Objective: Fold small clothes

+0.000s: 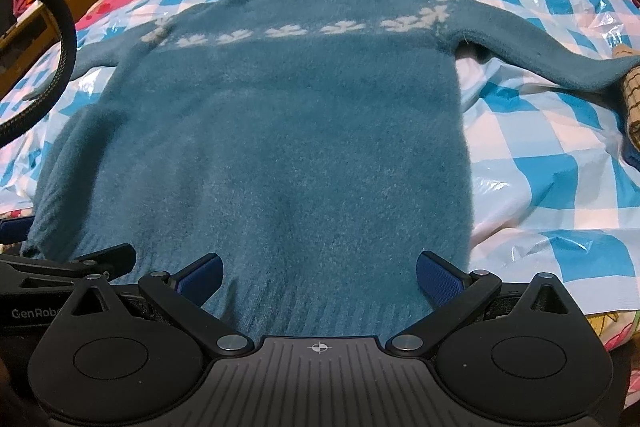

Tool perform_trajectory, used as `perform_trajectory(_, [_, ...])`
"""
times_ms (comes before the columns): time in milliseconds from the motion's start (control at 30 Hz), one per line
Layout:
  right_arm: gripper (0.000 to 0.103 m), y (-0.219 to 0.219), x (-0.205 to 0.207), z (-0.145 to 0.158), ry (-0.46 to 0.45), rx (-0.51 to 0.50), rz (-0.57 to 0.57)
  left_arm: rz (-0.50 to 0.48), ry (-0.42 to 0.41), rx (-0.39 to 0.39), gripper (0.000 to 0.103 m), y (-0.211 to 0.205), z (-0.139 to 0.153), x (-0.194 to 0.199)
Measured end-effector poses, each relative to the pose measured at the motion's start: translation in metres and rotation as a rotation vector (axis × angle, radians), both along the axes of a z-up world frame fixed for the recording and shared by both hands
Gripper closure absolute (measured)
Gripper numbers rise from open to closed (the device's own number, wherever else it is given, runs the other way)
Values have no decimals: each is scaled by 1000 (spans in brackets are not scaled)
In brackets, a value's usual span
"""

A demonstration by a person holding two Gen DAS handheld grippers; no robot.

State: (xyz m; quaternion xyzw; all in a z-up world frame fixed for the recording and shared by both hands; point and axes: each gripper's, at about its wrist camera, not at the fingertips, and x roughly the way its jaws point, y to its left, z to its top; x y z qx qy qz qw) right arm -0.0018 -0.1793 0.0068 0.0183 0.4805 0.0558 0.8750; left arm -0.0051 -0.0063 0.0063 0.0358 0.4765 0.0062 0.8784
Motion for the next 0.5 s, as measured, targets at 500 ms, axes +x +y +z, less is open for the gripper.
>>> perform_trajectory(500, [0,-2,1,-1,8,19,-5,-10,0,11,0,-2,1,3])
